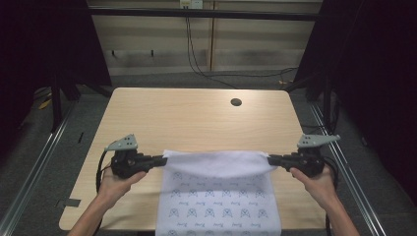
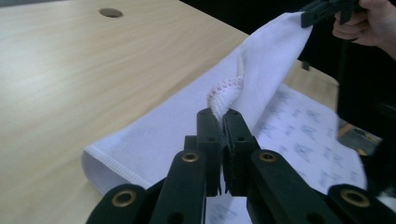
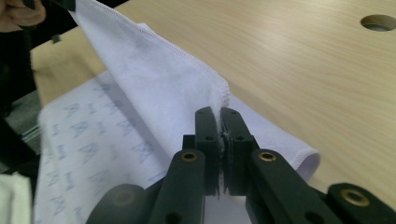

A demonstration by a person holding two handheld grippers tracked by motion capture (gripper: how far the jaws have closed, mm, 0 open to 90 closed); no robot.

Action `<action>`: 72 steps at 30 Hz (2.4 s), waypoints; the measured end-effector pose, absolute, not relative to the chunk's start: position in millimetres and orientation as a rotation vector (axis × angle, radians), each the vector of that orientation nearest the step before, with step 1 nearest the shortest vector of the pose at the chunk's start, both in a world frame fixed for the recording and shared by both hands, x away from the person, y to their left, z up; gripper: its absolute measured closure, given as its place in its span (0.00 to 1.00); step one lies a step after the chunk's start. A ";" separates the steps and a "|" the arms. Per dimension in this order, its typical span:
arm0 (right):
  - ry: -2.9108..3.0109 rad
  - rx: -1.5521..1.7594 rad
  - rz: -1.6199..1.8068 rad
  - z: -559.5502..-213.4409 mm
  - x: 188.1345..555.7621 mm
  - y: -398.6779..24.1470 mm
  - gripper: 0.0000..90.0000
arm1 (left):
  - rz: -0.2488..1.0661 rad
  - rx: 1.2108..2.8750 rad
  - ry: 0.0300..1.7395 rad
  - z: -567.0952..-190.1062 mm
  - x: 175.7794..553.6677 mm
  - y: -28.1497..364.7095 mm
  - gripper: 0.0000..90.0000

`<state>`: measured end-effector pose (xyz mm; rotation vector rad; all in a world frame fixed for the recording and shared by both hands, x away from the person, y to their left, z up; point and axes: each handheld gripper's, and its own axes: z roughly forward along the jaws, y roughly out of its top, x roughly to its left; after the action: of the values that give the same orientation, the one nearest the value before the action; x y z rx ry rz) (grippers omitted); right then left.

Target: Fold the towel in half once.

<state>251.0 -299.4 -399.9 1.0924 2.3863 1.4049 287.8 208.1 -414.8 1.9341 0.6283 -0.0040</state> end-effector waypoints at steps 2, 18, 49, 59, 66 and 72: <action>2.385 1.094 1.442 -401.2 234.5 -301.4 0.97 | -0.047 1.927 0.641 -420.1 275.2 213.2 0.97; 2.604 1.294 1.179 -481.4 187.5 -289.8 0.97 | -0.198 2.131 0.734 -488.4 246.9 205.2 0.97; 2.474 1.392 1.103 -496.7 272.8 -280.5 0.97 | -0.014 2.123 0.840 -505.5 352.7 195.1 0.97; 2.430 1.416 1.060 -497.3 332.3 -272.6 0.97 | 0.101 2.158 0.902 -501.9 404.4 191.6 0.97; 2.411 1.396 1.034 -497.9 364.4 -260.7 0.97 | 0.161 2.133 0.968 -502.7 431.5 194.1 0.97; 2.398 1.438 0.994 -496.7 396.8 -258.3 0.98 | 0.202 2.098 1.002 -505.4 446.6 194.0 0.97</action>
<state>396.8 -258.3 -496.7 1.4375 2.3985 0.9941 446.6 194.0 -505.4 2.0982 1.0017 0.2023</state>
